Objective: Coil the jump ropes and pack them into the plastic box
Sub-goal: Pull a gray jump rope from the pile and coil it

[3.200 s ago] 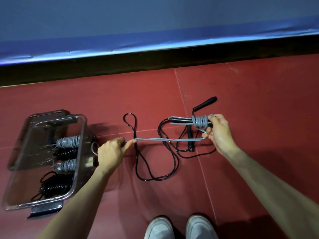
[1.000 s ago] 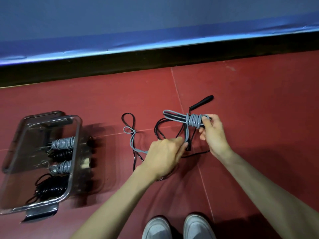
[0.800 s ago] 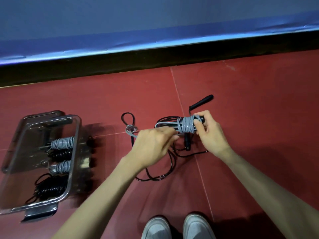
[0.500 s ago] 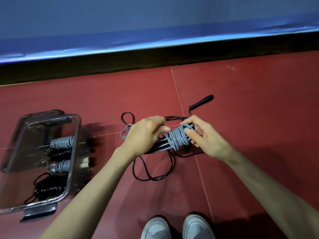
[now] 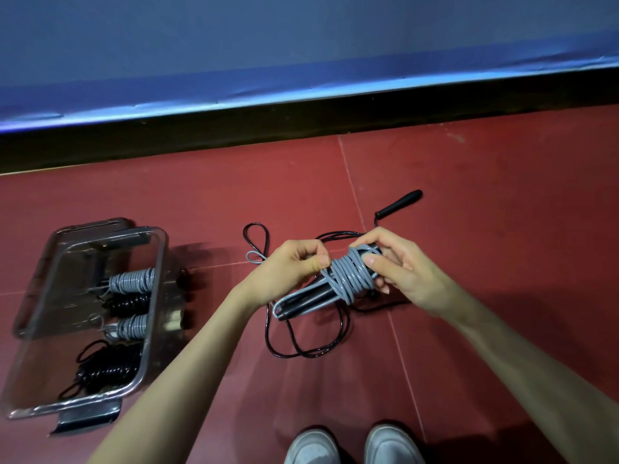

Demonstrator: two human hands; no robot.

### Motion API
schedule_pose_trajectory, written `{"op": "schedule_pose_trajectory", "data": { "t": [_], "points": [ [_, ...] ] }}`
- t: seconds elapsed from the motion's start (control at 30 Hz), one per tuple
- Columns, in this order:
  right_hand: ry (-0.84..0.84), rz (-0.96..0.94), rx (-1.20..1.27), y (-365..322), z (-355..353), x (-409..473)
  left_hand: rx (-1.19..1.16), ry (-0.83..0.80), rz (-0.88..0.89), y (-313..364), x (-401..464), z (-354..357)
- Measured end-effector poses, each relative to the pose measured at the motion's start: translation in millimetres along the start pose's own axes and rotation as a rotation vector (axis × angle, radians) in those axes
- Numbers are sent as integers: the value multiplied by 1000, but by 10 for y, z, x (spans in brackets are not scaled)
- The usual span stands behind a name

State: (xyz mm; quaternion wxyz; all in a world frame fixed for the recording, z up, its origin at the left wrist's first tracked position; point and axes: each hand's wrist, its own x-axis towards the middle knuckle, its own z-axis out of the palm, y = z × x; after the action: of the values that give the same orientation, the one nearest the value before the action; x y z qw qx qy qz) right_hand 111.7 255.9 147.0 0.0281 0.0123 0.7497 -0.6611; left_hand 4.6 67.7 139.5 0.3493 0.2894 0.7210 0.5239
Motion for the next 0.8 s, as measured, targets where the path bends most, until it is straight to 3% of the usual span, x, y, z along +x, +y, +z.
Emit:
{"op": "schedule_pose_trajectory", "data": {
  "t": [0.27,0.5,0.8],
  "points": [
    [24,3,135,-28,42,27,-165,11,-10,-89,41,8],
    [195,99,556,-10,206,86,-428,134,-81,-226,27,205],
    [474,182,629,49,209,141,-203,330,-113,-131,63,467]
  ]
}}
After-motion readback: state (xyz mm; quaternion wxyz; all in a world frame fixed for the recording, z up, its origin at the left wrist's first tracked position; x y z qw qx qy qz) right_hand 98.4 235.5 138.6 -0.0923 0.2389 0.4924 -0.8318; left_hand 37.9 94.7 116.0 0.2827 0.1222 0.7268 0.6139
